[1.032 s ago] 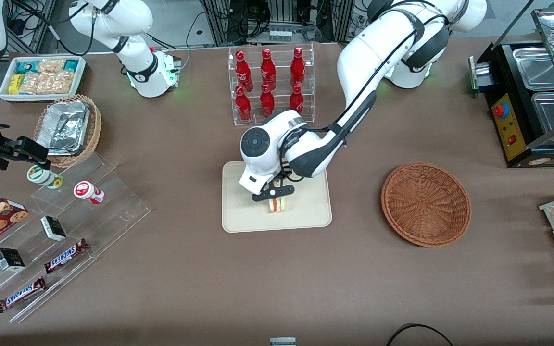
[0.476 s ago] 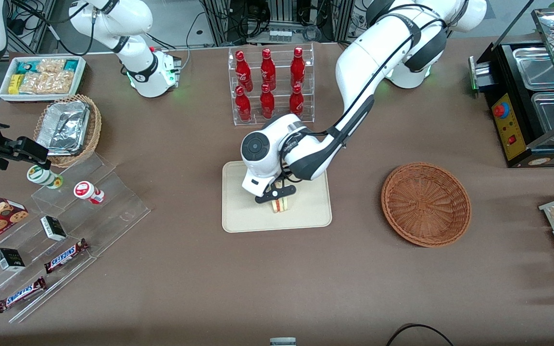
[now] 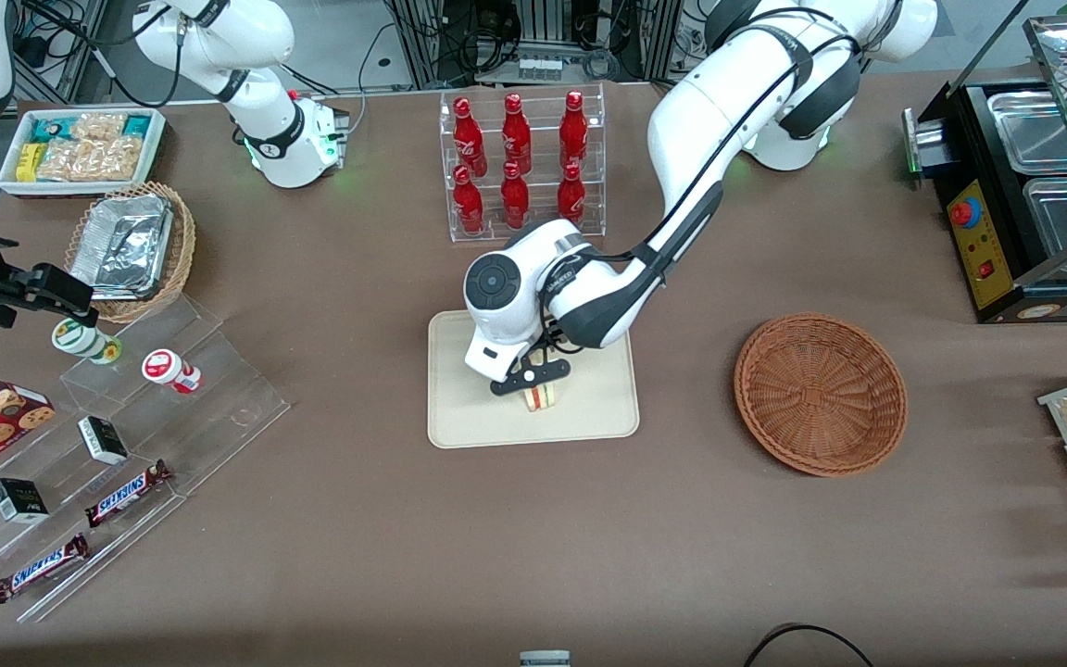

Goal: Place sandwich from basket to tray
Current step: 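Lower the sandwich onto the tray and open the left gripper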

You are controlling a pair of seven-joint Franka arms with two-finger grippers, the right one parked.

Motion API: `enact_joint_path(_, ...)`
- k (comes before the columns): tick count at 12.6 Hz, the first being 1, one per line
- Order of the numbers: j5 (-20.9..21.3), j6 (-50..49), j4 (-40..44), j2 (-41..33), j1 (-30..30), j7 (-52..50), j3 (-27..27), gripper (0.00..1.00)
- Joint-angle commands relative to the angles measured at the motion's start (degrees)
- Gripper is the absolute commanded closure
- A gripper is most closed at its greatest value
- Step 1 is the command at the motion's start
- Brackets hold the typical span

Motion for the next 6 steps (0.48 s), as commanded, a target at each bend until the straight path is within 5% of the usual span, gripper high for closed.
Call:
enact_joint_path(1, 0.4, -3.8, 0.3, -4.9, -0.1, -0.6, 0.8, 0.00)
enact_joint_path(6, -1.5, -10.4, 0.0, -11.7, 3.3, 6.2, 0.5, 0.00)
